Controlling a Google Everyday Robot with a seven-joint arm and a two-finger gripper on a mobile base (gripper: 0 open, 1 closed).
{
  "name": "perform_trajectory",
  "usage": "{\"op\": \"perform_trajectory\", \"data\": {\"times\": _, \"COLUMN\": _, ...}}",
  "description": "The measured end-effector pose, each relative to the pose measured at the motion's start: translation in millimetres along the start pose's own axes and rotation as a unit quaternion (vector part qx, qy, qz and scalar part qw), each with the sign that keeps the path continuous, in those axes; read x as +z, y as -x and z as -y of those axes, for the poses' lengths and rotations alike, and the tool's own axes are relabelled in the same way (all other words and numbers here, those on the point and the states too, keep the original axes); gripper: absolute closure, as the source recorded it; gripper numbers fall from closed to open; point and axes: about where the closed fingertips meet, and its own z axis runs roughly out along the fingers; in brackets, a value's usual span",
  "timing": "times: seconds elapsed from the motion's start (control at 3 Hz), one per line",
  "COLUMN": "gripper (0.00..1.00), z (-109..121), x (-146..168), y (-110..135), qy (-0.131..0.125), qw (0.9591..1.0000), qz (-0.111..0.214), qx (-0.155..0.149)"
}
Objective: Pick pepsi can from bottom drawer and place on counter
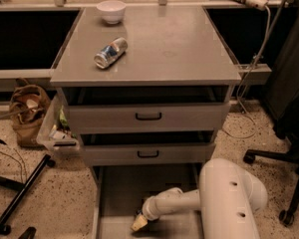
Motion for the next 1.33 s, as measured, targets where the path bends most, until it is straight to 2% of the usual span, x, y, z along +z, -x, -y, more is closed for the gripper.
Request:
{"op": "perform_trajectory", "data": {"times": 0.67, "gripper": 0.65, "z": 0, "x": 0, "y": 0, "qy": 0.0, "qw": 1.0, "qz": 0.0, "qx": 0.0}}
{"op": "perform_trajectory", "data": {"times": 1.0, "gripper": 0.88, "z": -1, "x": -29, "y": 7, "qy": -0.011, "qw": 0.9998, "qz": 0.014, "qx": 0.004}}
{"op": "perform_trajectory", "data": {"times": 1.33, "gripper": 1.0, "z": -1, "x": -91, "y": 30, "qy": -0.038, "qw": 0.9985, "qz": 0.039, "qx": -0.005}}
